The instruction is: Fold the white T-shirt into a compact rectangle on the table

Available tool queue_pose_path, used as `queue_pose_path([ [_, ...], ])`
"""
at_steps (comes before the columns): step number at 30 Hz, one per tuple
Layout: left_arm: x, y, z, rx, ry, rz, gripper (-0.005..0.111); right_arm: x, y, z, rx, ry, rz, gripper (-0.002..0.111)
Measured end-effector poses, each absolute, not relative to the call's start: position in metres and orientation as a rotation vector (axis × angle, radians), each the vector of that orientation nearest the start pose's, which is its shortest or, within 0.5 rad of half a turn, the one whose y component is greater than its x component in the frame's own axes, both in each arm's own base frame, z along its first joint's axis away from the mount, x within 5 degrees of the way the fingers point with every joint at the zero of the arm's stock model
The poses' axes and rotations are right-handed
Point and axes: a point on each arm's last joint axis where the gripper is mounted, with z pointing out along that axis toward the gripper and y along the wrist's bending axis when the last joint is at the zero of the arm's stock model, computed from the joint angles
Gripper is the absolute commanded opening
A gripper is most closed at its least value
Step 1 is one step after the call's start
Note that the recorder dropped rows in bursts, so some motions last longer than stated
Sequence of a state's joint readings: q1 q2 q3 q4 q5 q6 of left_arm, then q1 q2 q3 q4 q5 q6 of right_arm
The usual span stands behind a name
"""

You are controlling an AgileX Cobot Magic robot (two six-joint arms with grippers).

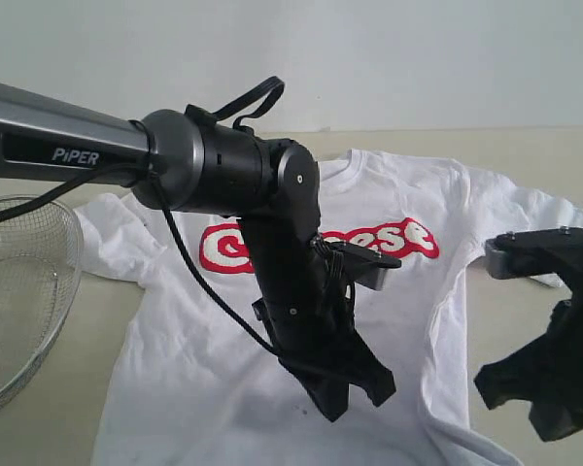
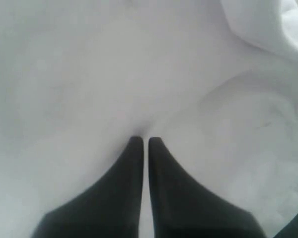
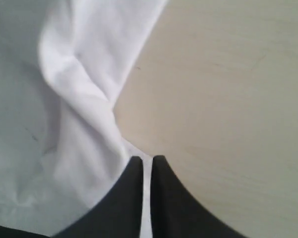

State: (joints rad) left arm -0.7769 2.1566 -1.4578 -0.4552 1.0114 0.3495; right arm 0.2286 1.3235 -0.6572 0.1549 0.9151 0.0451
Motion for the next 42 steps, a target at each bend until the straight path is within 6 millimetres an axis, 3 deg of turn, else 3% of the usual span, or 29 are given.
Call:
queue_pose_path([
  [4,0.266,-0.309,0.127,1.359,2.917,-0.585,0.005,0.187,0.053,0.197,-0.153,3.114,0.163,0.000],
  [11,0.266,-0.309,0.127,1.359,2.917,-0.585,0.005,0.170,0.063,0.184,-0.191,3.168,0.395,0.000],
  [17,0.266,-0.309,0.127,1.359,2.917,-0.585,0.005,0.159,0.062,0.171,-0.194,3.201,0.425,0.000],
  [25,0.265,-0.309,0.127,1.352,2.920,-0.595,0.005,0.165,0.062,0.149,-0.167,3.254,0.392,0.000],
  [30,0.265,-0.309,0.127,1.353,2.920,-0.594,0.005,0.170,0.060,0.137,-0.145,3.289,0.328,0.000],
  [35,0.265,-0.309,0.127,1.356,2.923,-0.594,0.005,0.171,0.050,0.126,-0.089,3.353,0.115,0.000],
  [42,0.265,-0.309,0.127,1.358,2.926,-0.595,0.005,0.172,0.044,0.125,-0.042,3.359,-0.011,0.000],
])
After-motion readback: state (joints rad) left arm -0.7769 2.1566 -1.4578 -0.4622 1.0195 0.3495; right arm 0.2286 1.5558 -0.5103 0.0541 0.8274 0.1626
